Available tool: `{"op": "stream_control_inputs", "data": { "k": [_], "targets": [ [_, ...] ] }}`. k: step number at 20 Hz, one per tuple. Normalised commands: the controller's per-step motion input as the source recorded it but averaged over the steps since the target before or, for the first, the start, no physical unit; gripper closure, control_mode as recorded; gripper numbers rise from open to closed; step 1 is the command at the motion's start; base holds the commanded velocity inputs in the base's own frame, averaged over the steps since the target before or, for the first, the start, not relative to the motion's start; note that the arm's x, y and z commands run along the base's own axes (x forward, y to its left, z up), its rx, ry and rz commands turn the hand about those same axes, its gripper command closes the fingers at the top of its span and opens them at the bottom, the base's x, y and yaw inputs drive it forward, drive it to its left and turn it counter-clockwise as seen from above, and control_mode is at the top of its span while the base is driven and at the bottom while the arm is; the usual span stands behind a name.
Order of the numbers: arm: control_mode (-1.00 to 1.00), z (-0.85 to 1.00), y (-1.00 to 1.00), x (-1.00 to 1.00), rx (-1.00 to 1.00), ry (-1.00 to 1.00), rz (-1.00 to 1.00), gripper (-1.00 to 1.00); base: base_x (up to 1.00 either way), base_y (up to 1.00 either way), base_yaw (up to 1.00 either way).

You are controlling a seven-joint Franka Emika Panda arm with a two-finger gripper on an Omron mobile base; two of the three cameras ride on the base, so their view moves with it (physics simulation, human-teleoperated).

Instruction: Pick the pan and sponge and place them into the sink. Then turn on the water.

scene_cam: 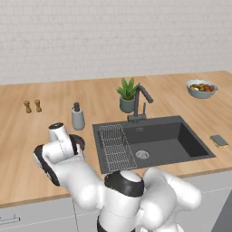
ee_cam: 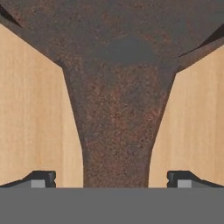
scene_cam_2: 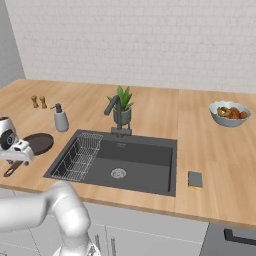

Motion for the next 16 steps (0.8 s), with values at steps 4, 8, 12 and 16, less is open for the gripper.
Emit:
{"op": "stream_control_inputs", "data": {
  "k": [4,8,12,16],
  "targets": [
    [-1.00,-1.00,-0.83,-0.70,0.16,-0.09,-0.01,-1.00,0.00,0.00,0.00],
    [-1.00,-1.00,0.00,-0.09,0.02,-0.01,-0.05,1.00,0.00,0.00,0.00],
    [-1.00,-1.00,0.33,0.06,0.00,0.00,-0.09,1.00,0.00,0.00,0.00],
    [-1.00,-0.90,0.36,0.15,0.00,0.05,-0.10,1.00,0.00,0.00,0.00]
  ]
}}
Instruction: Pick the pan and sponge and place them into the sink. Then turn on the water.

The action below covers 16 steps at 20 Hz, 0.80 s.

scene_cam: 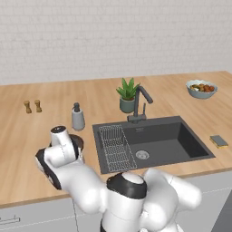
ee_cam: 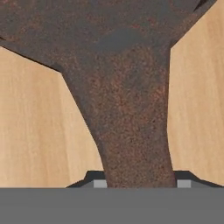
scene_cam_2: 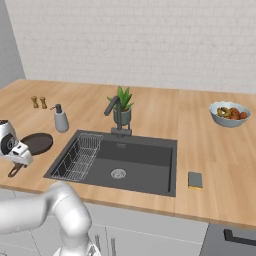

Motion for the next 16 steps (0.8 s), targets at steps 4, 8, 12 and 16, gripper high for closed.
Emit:
{"op": "stream_control_inputs", "data": {
  "k": [4,8,12,16],
  "targets": [
    [-1.00,-0.62,0.27,0.03,0.00,0.01,-0.08,1.00,0.00,0.00,0.00],
    [-1.00,0.00,0.08,-0.19,0.05,-0.13,-0.03,1.00,0.00,0.00,0.00],
    [-1.00,0.51,-0.20,-0.45,0.22,-0.24,0.00,1.00,0.00,0.00,0.00],
    [-1.00,0.56,-0.56,-0.63,0.28,-0.18,0.00,1.00,0.00,0.00,0.00]
  ]
}}
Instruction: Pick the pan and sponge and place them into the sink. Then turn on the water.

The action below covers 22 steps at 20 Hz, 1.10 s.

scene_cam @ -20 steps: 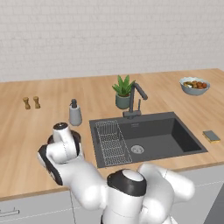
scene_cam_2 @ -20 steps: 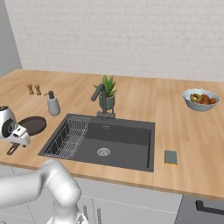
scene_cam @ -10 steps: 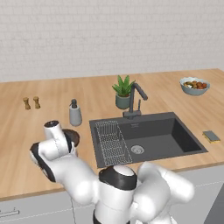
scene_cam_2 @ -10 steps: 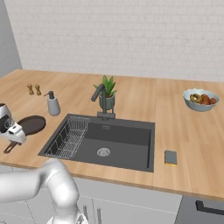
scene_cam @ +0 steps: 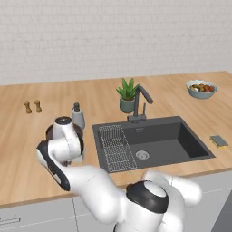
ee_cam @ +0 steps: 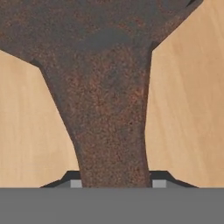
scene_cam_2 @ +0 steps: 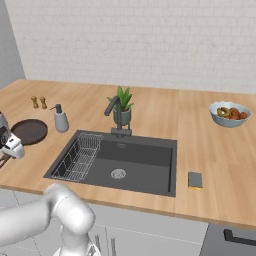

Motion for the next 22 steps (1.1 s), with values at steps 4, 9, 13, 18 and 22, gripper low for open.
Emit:
{"op": "stream_control_inputs", "data": {
  "k": [4,9,13,18,22],
  "targets": [
    [-1.00,0.56,-0.56,-0.54,0.24,0.00,0.00,1.00,0.00,0.00,0.00],
    [-1.00,0.52,-0.51,-0.53,0.18,0.00,0.00,1.00,0.00,0.00,0.00],
    [-1.00,0.58,-0.62,-0.33,0.17,0.00,0.01,1.00,0.00,0.00,0.00],
    [-1.00,0.82,-0.77,-0.44,0.12,0.00,0.04,1.00,0.00,0.00,0.00],
    [-1.00,0.99,-0.70,-0.40,0.01,0.00,0.07,1.00,0.00,0.00,0.00]
  ]
}}
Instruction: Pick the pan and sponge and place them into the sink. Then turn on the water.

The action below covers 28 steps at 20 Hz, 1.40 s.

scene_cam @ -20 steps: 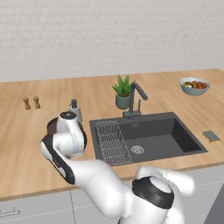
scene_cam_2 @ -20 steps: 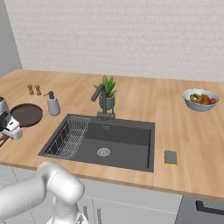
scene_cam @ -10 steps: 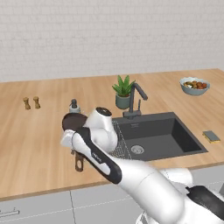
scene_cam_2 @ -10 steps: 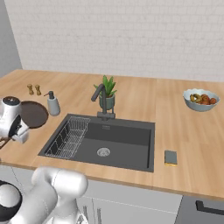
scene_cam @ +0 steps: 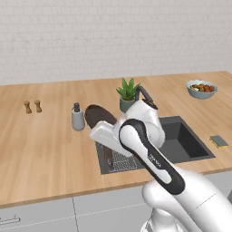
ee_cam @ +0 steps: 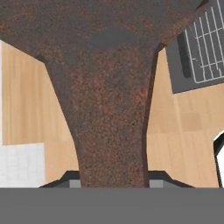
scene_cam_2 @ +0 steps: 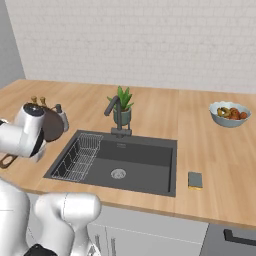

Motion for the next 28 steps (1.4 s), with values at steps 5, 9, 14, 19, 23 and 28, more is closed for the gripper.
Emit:
{"op": "stream_control_inputs", "data": {
  "k": [5,9,14,19,23,28],
  "targets": [
    [-1.00,0.97,-0.69,-0.19,0.00,0.00,0.12,1.00,0.00,0.00,0.00],
    [-1.00,0.73,-0.87,0.00,0.00,0.00,0.17,1.00,0.00,0.00,0.00],
    [-1.00,0.49,-0.96,-0.02,-0.02,0.03,0.24,1.00,0.00,0.00,0.00],
    [-1.00,0.44,-0.81,-0.01,-0.10,0.05,0.26,1.00,0.00,0.00,0.00],
    [-1.00,0.53,-0.81,-0.19,-0.13,-0.01,0.16,1.00,0.00,0.00,0.00],
    [-1.00,0.24,-0.77,-0.23,-0.15,-0.13,0.01,1.00,0.00,0.00,0.00]
  ]
}}
